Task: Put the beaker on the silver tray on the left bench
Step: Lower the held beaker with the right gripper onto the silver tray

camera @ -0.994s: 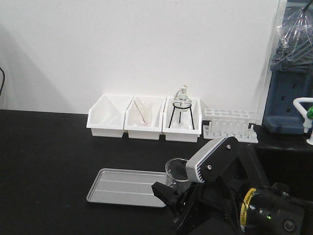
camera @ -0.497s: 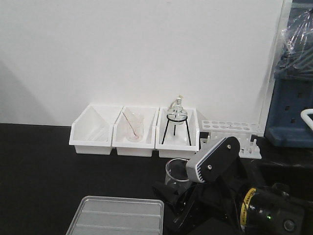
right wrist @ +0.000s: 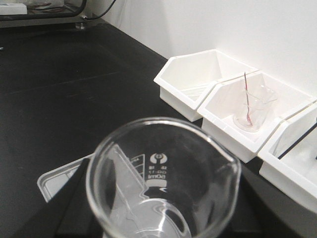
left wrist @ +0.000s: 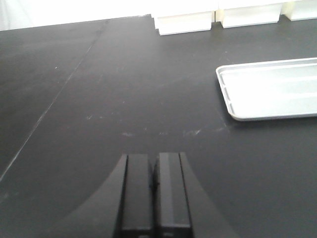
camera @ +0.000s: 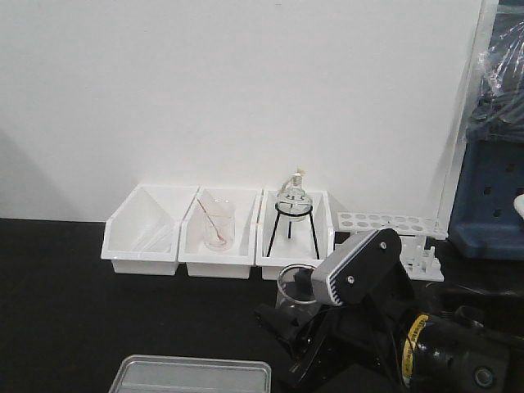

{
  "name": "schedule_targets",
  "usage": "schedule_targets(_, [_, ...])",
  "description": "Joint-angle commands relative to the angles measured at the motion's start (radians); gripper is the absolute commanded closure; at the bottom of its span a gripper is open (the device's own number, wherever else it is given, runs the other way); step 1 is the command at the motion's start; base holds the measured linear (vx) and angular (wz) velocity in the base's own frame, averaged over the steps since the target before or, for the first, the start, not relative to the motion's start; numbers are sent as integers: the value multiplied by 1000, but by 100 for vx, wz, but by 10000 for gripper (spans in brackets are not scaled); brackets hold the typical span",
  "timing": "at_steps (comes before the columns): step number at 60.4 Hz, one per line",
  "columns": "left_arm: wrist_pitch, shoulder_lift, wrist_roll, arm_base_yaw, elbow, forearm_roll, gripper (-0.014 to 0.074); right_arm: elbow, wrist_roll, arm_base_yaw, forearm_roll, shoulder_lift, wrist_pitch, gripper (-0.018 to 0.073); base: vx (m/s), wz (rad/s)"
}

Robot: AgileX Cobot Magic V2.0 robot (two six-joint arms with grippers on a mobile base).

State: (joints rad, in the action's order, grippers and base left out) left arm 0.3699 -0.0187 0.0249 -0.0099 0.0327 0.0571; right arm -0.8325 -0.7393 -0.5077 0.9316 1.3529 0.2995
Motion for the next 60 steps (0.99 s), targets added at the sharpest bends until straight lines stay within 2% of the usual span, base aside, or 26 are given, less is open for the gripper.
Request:
schedule_targets(1, [-75, -6, -1, -5, 20, -3, 595, -27, -2, 0, -19, -28, 49, 571, 7, -3])
schedule_targets(35, [-75, -6, -1, -5, 20, -3, 595, -27, -2, 0, -19, -24, 52, 571, 2, -2])
schedule_targets(44, [-75, -6, -1, -5, 20, -3, 595, -29, -2, 0, -28, 35, 69, 571, 0, 0])
schedule_targets(51, [-75, -6, -1, -5, 20, -3, 595, -32, 16, 0, -78, 163, 188, 571, 0, 0])
schedule_targets(60, [-75, -6, -1, -5, 20, -3, 595, -100, 128, 0, -134, 318, 278, 571, 0, 0])
